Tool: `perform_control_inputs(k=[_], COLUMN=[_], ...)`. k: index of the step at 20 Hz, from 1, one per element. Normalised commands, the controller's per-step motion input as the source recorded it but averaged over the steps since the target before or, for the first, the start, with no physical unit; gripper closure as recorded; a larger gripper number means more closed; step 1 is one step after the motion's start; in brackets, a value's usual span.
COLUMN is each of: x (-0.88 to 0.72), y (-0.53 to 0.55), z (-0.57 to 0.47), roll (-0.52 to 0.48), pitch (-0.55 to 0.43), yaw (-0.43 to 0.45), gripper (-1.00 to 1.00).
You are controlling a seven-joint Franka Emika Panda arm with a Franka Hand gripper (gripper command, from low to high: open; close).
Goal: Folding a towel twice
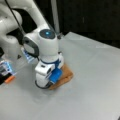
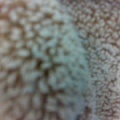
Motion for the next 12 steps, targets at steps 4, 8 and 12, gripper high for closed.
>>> perform_control_inputs(k=[4,8,12], x=[-0.17,-0.15,-0.10], y=[-0.04,-0.17,-0.16], z=[0.05,0.16,0.12], roll=[0.008,-0.015,-0.018], pitch=[-0.001,0.031,0.049], yaw=[0.072,0.136,0.182], gripper=[-1.00,-1.00,-1.00])
